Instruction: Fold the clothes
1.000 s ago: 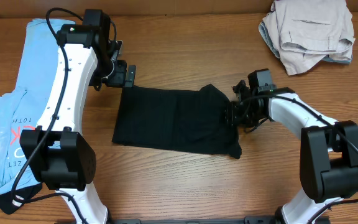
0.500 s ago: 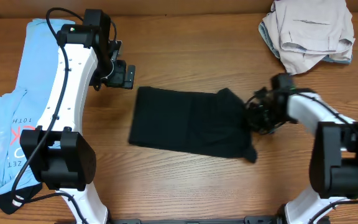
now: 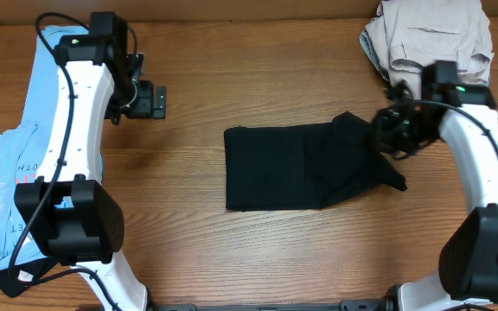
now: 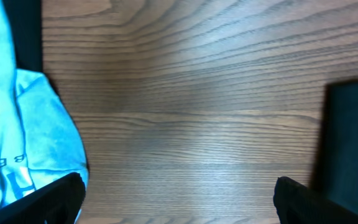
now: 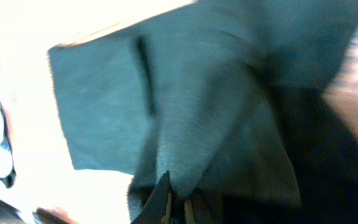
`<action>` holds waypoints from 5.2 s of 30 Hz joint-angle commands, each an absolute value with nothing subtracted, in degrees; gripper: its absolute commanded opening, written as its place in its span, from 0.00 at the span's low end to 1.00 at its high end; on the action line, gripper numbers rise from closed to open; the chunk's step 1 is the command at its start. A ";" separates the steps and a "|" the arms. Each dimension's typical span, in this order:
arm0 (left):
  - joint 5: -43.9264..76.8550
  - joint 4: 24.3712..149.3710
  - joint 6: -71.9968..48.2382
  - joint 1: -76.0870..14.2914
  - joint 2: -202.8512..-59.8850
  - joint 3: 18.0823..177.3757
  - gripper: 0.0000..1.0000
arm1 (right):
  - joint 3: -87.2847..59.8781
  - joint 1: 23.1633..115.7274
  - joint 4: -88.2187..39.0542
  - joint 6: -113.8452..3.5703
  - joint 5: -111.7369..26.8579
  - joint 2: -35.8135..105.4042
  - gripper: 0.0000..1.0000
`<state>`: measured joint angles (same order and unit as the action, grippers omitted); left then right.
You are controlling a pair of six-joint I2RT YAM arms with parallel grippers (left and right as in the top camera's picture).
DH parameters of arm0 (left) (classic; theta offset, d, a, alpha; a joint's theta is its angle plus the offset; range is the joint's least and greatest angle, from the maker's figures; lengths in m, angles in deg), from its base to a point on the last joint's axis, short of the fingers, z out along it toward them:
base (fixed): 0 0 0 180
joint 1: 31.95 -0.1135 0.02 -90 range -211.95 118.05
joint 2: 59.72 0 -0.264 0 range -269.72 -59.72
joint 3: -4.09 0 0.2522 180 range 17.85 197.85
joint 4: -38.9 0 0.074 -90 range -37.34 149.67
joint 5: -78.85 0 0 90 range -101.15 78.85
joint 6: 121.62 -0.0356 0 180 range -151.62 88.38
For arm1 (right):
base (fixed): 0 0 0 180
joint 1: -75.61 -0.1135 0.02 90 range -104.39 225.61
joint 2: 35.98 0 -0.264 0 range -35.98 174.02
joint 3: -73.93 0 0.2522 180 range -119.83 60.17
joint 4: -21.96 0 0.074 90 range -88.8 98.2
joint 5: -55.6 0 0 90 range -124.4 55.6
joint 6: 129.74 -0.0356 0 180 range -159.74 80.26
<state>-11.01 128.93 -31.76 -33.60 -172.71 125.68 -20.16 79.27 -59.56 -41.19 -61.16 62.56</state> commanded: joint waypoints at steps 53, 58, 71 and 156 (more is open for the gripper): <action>-11.32 124.59 -32.48 -33.97 -172.89 124.81 1.00 | -17.08 62.46 -54.58 -53.10 -48.68 68.71 0.38; -11.32 124.56 -32.48 -33.97 -172.89 124.81 1.00 | -17.17 62.40 -52.64 -49.67 -52.26 68.71 0.12; -10.03 124.32 -32.48 -33.95 -172.89 124.81 1.00 | -30.96 51.77 -45.75 -53.39 -52.42 68.60 0.04; -10.11 116.19 -32.89 -37.68 -172.89 124.81 1.00 | -44.73 22.27 -47.59 -65.43 -39.43 82.83 0.04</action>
